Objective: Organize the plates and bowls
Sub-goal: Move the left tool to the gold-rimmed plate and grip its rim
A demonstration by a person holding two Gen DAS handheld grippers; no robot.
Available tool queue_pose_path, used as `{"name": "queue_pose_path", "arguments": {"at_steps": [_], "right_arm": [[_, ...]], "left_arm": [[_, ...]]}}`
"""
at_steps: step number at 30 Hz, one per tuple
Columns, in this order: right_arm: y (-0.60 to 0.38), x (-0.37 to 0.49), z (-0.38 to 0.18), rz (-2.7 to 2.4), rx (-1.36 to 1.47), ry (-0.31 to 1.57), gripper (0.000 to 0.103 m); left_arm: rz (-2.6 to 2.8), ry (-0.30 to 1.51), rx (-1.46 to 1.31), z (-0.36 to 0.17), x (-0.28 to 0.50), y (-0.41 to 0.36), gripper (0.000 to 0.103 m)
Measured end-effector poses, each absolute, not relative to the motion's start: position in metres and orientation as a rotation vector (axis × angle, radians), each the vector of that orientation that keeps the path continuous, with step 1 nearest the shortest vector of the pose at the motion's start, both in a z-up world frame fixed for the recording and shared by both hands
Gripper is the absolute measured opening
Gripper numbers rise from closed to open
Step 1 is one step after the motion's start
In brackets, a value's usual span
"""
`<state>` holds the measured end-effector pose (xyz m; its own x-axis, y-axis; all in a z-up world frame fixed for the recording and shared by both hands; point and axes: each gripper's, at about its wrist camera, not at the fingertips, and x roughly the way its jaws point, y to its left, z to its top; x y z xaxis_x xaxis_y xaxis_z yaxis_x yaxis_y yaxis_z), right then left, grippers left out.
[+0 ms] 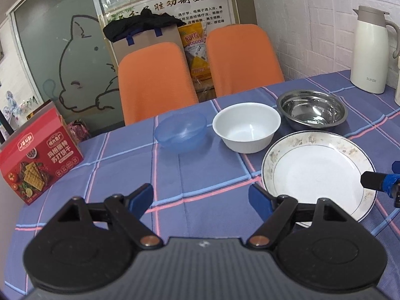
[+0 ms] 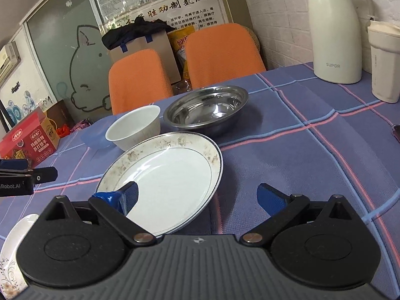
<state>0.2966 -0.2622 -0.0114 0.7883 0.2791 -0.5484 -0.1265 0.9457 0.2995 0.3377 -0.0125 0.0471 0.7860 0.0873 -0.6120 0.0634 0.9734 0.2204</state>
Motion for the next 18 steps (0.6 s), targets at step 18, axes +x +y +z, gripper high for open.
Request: {"name": "queue_pose_path", "arguments": {"at_steps": [18], "right_arm": [[-0.261,0.332,-0.030,0.238,0.214,0.667,0.089]], "left_arm": [[0.021,0.710,0.304,0.032,0.371,-0.030,0.081]]}}
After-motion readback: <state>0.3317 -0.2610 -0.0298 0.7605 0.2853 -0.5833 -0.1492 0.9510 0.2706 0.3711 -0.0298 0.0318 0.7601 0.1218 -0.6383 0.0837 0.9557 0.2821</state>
